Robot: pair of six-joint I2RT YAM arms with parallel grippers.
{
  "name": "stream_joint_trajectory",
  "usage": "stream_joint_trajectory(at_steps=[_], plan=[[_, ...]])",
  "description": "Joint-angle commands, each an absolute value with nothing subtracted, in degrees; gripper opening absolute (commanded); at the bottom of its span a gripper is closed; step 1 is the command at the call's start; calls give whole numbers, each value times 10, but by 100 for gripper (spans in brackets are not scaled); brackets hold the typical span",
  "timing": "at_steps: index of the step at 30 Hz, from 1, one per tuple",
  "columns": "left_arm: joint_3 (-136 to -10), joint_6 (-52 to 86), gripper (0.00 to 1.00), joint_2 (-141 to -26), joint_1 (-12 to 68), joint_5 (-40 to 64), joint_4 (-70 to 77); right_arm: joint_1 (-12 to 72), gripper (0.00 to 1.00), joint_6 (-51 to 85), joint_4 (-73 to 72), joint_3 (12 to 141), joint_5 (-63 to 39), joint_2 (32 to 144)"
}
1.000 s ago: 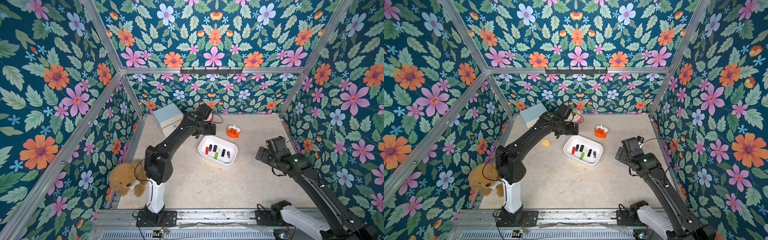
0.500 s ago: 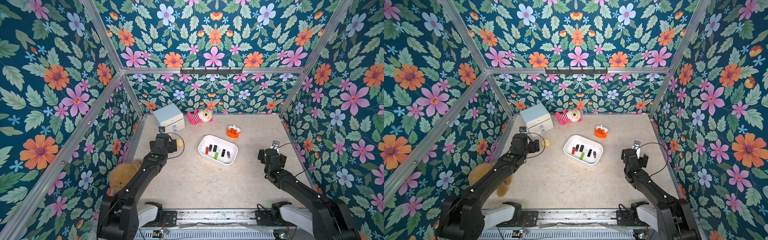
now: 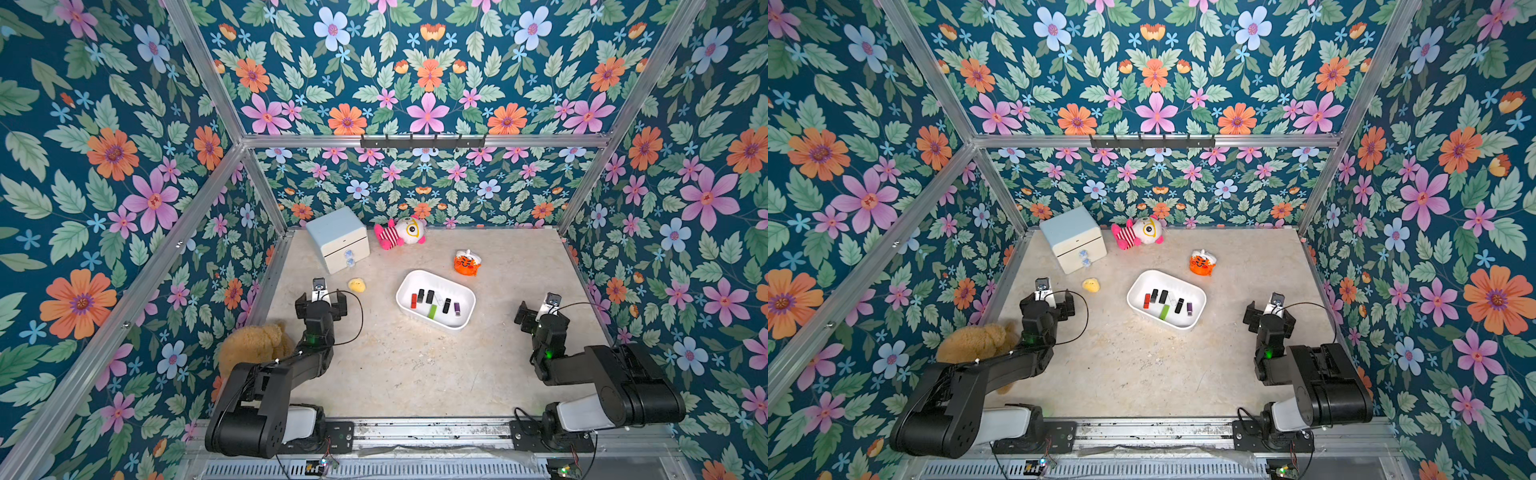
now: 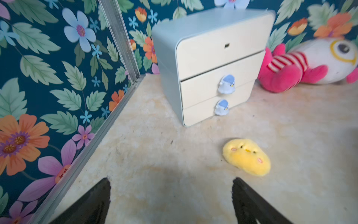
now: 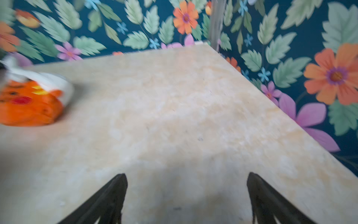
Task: Put the usb flash drive into the storage box
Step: Reset both arms
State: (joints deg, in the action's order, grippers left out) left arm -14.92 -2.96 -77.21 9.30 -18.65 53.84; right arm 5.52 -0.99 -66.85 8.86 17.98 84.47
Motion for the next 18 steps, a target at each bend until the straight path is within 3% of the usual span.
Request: stream_joint_trajectory(at_steps=[1,5,7,10,13,18], plan=[[-158,-48,99,-809,84,-161,602,67,97,-29,-731,92,181,851],[-165,-53,100,-883,84,-162,685,61,99,-19,-677,115,181,844],[-184,-11,99,-884,70,-196,636,60,99,-7,-655,122,201,841],[-186,18,99,-896,31,-135,636,60,99,-7,-656,124,202,842],[-144,1,99,-927,36,-144,760,60,99,-7,-654,124,202,842],[-158,14,100,-916,35,-150,705,50,99,1,-619,138,187,838]])
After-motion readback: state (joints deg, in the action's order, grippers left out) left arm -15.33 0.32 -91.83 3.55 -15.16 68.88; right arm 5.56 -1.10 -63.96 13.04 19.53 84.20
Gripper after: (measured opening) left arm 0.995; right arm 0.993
